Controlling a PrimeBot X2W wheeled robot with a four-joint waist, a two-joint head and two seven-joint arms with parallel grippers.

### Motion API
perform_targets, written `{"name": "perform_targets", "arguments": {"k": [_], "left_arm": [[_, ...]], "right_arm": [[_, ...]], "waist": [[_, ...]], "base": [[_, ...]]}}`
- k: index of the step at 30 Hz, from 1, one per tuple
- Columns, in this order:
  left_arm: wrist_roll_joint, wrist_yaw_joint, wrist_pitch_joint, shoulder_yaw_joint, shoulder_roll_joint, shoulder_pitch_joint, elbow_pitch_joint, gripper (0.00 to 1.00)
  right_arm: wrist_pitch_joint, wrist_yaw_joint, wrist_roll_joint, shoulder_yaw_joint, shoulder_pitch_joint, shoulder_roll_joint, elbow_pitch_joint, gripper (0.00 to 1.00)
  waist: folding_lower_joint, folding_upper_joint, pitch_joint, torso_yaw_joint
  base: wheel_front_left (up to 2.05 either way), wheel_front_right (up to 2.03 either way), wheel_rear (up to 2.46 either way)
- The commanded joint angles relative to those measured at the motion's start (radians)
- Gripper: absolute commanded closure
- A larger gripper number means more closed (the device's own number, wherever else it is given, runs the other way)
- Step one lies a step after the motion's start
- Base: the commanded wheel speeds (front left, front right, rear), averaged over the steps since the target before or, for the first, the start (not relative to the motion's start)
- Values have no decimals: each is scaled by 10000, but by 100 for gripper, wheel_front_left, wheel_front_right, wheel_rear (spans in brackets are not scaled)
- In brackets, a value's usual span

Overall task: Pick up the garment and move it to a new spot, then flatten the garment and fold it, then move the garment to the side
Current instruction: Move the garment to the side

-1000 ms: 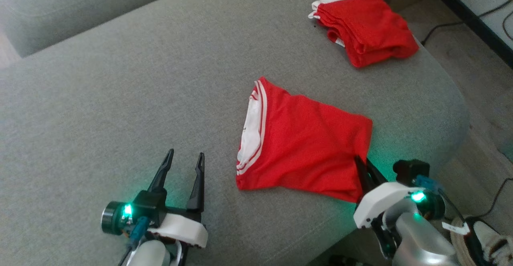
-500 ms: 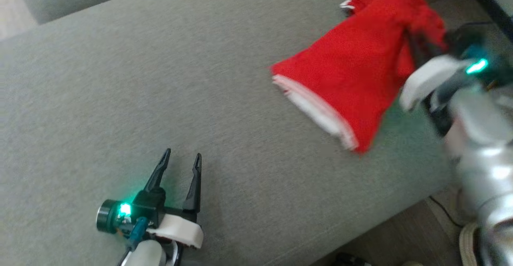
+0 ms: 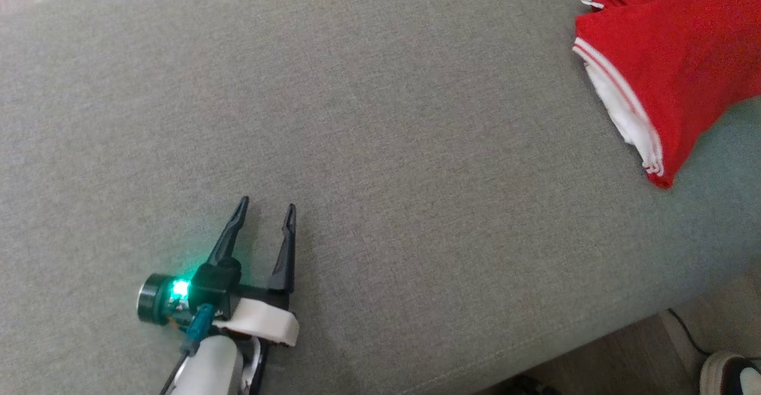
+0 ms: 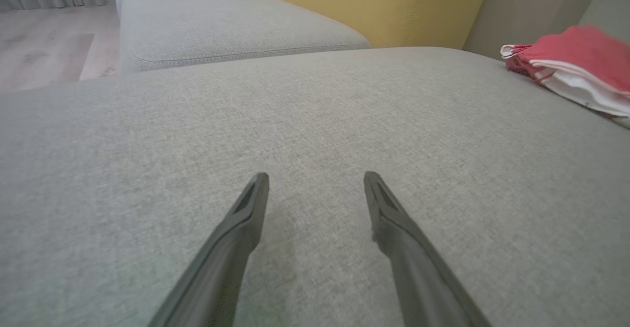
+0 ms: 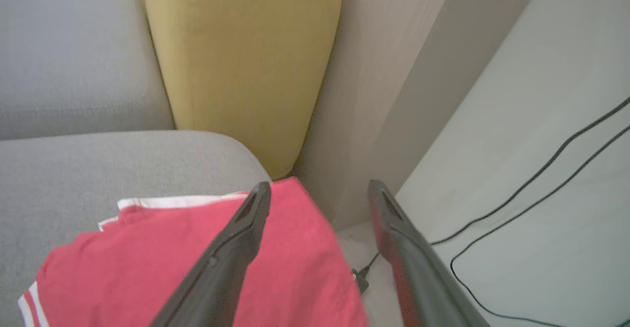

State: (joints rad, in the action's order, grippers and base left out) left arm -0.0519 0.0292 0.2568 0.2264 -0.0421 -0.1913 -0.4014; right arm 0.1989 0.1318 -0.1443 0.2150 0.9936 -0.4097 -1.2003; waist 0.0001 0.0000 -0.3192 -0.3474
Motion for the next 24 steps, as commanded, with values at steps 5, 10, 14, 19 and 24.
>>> {"name": "perform_targets", "arguments": {"k": [5,10,14,19,24], "left_arm": [[53,-232,49,-694,-111,-143,178,0],[-50,-497,49,-1156,-112,-31,356,0],[-145,-780,49,-1694,-140,164,535,0],[-249,-883,49,-2249,-142,281,605,0],[-320,-935,49,-2551,-119,427,454,0]], "right_arm": [[569,-11,-577,394,-124,1102,1100,0],[623,-11,1,-353,-1263,2669,3601,0],[625,-11,998,-1233,-2909,3308,5504,0],[626,-11,1824,-1744,-4788,3555,6532,0],[627,-11,2347,-2312,-6056,3589,6651,0]], "waist": [[-1,0,234,70],[-1,0,531,483],[-1,0,744,983],[-1,0,937,1768],[-1,0,1113,2398]], "base": [[0,0,0],[0,0,0],[0,0,0],[0,0,0],[0,0,0]]}}
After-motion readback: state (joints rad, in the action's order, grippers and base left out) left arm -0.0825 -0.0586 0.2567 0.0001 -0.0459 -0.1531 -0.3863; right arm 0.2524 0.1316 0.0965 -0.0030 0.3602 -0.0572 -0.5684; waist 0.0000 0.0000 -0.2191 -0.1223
